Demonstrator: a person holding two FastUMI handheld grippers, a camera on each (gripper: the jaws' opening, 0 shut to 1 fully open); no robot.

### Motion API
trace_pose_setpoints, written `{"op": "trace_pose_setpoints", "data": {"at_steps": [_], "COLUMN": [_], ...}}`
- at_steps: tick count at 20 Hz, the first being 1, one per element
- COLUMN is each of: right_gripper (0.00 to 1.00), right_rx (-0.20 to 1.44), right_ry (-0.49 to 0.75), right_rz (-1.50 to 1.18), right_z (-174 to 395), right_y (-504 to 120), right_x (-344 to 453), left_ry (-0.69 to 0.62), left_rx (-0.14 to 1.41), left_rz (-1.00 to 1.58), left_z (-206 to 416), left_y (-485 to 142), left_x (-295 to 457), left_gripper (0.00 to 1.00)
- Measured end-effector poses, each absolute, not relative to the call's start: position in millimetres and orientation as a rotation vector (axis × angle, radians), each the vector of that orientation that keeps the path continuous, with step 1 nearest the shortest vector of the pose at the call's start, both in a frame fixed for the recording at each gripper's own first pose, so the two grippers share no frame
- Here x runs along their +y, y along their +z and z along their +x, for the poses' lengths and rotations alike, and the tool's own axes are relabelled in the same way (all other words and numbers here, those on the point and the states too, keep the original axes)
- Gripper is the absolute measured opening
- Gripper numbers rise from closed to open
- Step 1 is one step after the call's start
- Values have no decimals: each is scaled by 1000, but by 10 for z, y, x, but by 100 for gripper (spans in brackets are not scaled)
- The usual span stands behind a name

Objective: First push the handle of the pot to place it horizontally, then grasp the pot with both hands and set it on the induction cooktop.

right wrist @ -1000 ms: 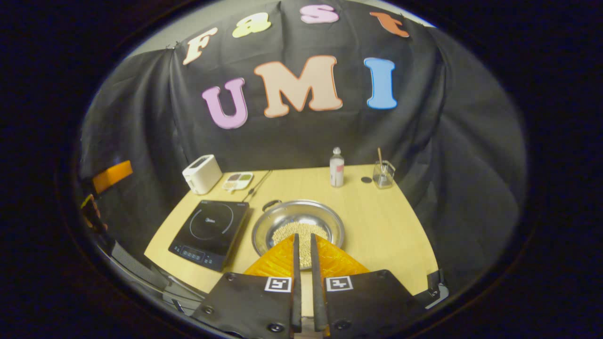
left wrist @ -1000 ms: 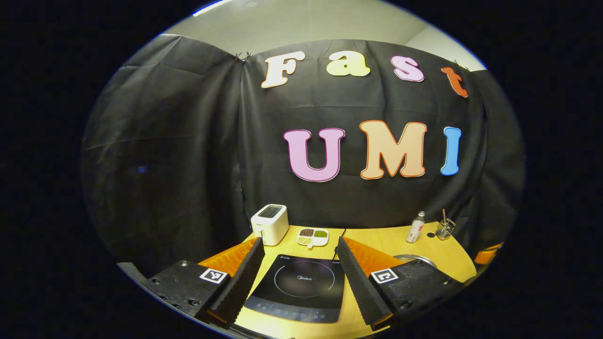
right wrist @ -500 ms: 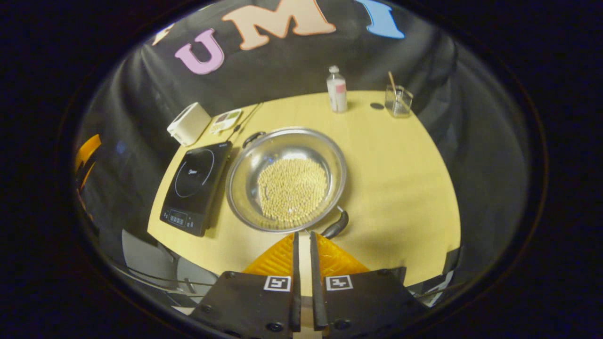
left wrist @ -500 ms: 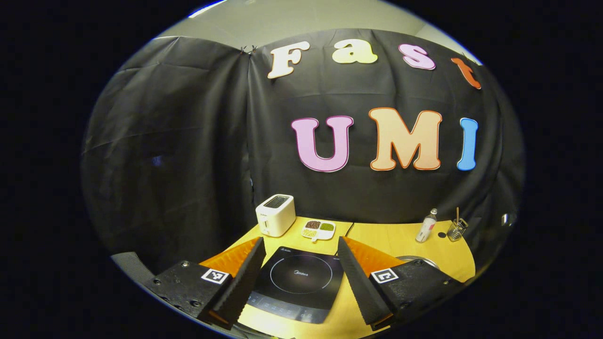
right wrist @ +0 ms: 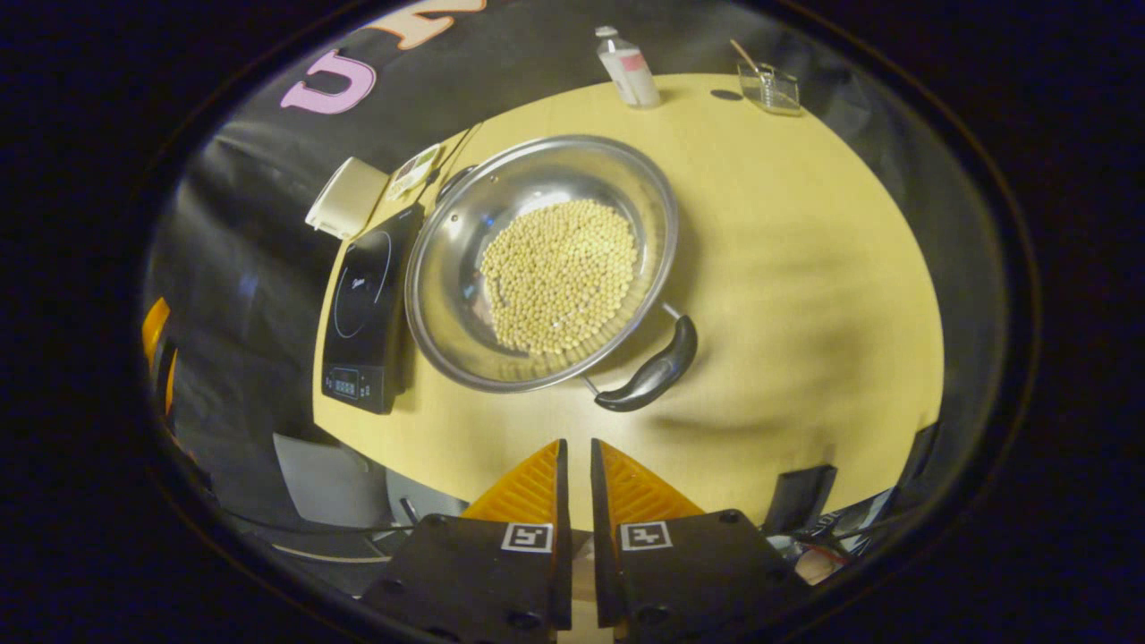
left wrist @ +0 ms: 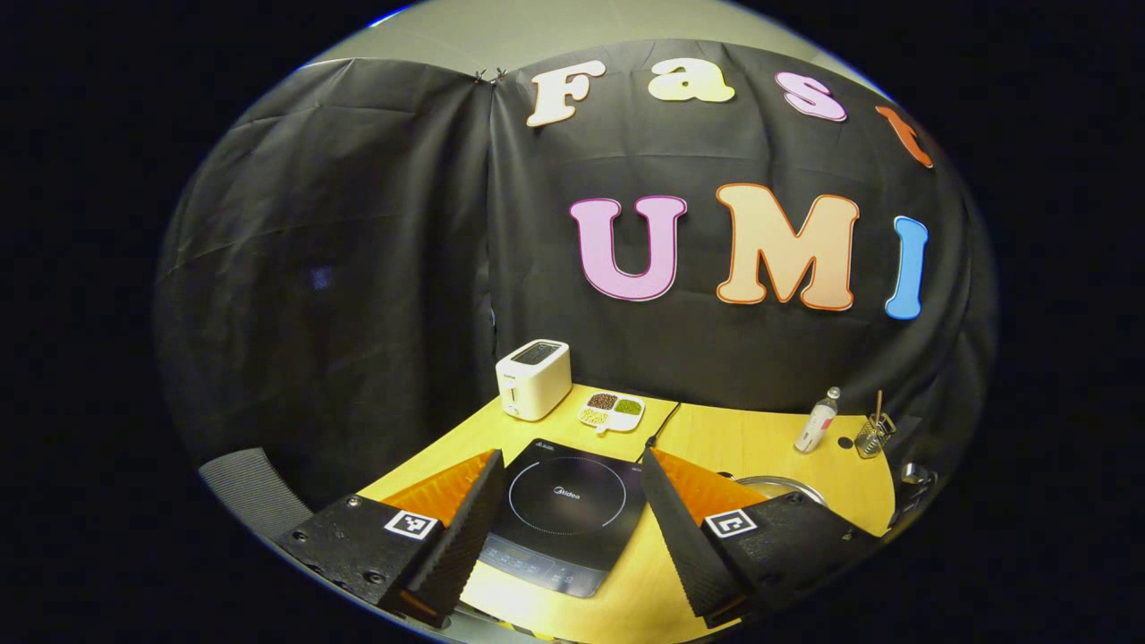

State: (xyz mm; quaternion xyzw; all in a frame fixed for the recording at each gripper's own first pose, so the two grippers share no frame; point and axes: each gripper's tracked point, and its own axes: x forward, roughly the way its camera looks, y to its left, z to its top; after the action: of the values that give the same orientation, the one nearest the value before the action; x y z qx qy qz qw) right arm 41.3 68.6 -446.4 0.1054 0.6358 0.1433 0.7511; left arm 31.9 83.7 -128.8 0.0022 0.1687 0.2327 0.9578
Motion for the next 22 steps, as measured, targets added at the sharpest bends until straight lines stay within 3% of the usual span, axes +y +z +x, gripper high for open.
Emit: {"op": "trace_pose_setpoints", "data": {"at_steps": [5,6,7,10,11,12,22], "right_gripper": [13,2,13,13,2,13,13], "right_rx": [1466,1476,1485,1513,1523,1528,1490], "right_ry": [292,294,295,298,295,289,150], "right_rz": [242,240,238,244,244,245,386], "right_z": [412,438,444,512,511,529,842], "right_y": [-4703,-4745,-4781,-4885,-4903,-4921,-4962], "right_x": [720,729,735,768,762,749,358], "left_ry": [510,516,519,525,526,522,544], "left_rx": [369,376,385,412,418,423,463], "left_rz": [-10,-20,-28,-23,-15,-9,-33], "left_z": [279,282,284,293,307,321,337], "left_y": [-1366,-1405,-1425,-1477,-1477,-1483,-1668], "left_x": [795,774,757,707,694,674,663], "left_gripper": [92,92,92,92,93,93,93]}}
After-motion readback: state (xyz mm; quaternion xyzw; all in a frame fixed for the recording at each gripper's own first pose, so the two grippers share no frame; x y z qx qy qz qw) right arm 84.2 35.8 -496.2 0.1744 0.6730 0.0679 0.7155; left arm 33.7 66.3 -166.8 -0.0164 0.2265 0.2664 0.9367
